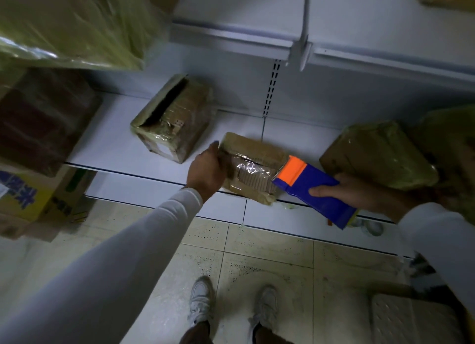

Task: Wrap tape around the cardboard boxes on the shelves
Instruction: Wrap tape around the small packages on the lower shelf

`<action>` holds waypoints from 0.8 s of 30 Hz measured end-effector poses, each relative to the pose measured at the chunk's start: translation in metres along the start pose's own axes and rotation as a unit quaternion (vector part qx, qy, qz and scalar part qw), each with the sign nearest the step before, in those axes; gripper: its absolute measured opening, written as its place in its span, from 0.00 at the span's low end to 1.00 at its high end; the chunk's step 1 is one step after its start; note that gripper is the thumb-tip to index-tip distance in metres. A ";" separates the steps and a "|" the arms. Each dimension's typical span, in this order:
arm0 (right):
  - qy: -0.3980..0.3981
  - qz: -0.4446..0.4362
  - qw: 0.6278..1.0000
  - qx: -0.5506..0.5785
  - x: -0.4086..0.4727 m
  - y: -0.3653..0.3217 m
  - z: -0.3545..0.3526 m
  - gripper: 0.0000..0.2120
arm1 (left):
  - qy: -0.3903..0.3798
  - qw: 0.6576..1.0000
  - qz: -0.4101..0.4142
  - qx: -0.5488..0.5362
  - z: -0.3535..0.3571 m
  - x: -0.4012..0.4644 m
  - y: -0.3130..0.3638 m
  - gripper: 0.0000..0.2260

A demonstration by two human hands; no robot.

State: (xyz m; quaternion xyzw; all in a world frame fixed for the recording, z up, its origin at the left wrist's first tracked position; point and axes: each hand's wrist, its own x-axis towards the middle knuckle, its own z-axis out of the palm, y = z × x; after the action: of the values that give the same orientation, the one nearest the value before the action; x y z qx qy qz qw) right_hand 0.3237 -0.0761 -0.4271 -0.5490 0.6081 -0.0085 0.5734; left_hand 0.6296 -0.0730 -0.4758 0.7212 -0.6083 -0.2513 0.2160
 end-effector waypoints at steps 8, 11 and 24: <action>0.013 -0.011 0.999 0.035 -0.001 0.013 0.022 0.22 | -0.104 0.930 0.250 0.247 0.039 0.009 0.029 0.31; 0.021 -0.034 0.998 0.052 -0.002 0.016 0.021 0.20 | -0.104 0.913 0.261 0.295 0.046 0.019 0.025 0.33; 0.007 0.007 1.000 0.027 -0.044 0.042 0.004 0.33 | -0.099 0.912 0.282 0.281 0.044 0.026 0.020 0.31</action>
State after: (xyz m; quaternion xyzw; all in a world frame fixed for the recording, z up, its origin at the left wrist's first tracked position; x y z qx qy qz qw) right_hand 0.2875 -0.0273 -0.4252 -0.5293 0.6153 -0.0244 0.5837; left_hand 0.5899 -0.1020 -0.5000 0.5220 -0.8502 -0.0683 0.0052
